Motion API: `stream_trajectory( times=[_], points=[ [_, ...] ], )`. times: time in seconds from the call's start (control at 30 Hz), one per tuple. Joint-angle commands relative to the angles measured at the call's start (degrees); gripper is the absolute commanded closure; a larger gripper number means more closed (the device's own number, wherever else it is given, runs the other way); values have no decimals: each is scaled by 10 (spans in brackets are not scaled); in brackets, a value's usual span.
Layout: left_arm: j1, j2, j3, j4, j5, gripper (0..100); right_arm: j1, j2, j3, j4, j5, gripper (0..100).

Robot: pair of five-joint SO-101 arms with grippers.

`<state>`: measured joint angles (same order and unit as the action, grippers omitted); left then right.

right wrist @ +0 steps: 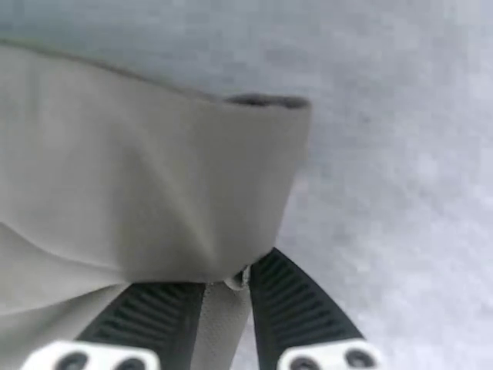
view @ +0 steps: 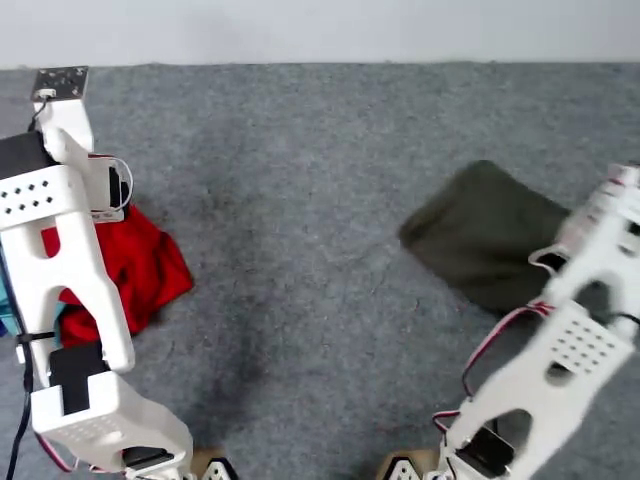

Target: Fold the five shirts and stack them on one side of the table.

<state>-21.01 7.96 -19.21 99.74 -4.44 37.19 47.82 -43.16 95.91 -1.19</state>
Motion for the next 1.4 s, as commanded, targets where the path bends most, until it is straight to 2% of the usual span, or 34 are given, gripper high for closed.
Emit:
stream_trajectory(
  times=[0.0,0.33,0.5,0.57,0.67,0.73,0.83,1.13,1.37],
  points=[
    [7,-22,0,7,6,903,65,-7,-22,45,-18,988],
    [7,-22,0,7,6,903,235,-7,-20,63,-59,988],
    [7,-22,0,7,6,903,276,1,2,65,-58,983],
    [7,-22,0,7,6,903,276,12,30,65,-24,956],
    [7,-22,0,7,6,903,280,22,72,67,36,850],
    [7,-22,0,7,6,903,284,18,91,69,59,825],
    [7,-22,0,7,6,903,282,-7,100,69,96,826],
    [8,-22,3,7,6,903,229,-218,126,70,102,824],
    [8,-24,38,6,6,903,95,-358,217,54,96,824]
  ],
)
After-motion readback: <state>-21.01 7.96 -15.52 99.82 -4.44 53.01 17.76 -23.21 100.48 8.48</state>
